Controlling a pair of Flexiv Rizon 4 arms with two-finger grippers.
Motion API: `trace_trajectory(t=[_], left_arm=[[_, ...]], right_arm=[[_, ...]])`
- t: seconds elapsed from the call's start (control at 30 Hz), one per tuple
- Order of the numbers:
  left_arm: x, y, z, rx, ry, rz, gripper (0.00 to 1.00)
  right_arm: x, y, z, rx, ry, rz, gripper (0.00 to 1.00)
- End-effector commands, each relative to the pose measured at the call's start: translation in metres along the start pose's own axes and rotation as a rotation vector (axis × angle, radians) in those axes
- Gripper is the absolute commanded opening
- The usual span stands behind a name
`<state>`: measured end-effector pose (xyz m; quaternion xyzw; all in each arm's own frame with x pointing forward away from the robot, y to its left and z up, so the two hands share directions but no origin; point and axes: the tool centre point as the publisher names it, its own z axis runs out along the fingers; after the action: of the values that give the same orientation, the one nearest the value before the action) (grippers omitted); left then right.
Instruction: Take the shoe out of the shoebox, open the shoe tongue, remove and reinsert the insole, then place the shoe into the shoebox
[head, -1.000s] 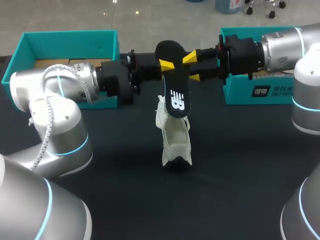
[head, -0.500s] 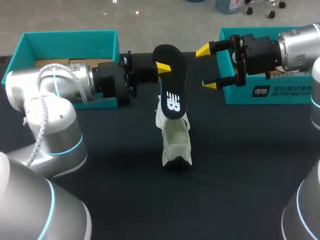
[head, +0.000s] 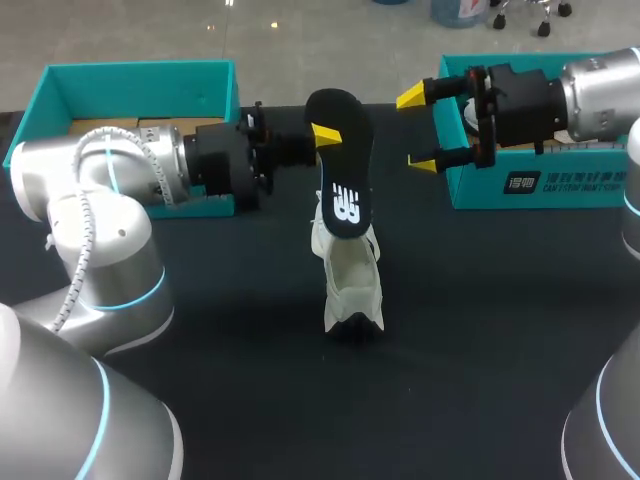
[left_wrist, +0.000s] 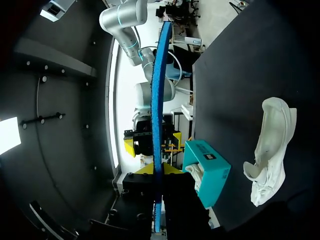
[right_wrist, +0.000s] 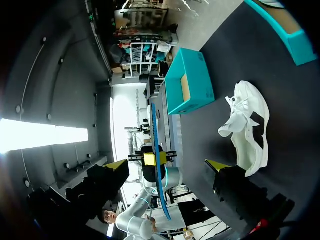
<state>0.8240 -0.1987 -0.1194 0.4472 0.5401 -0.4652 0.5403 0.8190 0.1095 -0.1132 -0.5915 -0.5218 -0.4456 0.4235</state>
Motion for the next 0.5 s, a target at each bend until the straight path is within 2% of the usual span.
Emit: trace_trajectory(t=[0.03,0.33,0.5], left_arm=[[0.000,0.000,0.001,-0.001,0.000,0.002,0.00],[0.000,0.000,0.001,-0.001,0.000,0.002,0.00],[0.000,0.000,0.001,-0.001,0.000,0.002,0.00]], right_arm=[[-0.013,-0.014,-0.031,-0.072,0.012,-0.056,1.00],[-0.027,-0.019,-0.075,-0.178,-0.102,-0.070,1.00],[-0.028,-0.031,-0.096,-0.241,-0.132,-0.070,1.00]])
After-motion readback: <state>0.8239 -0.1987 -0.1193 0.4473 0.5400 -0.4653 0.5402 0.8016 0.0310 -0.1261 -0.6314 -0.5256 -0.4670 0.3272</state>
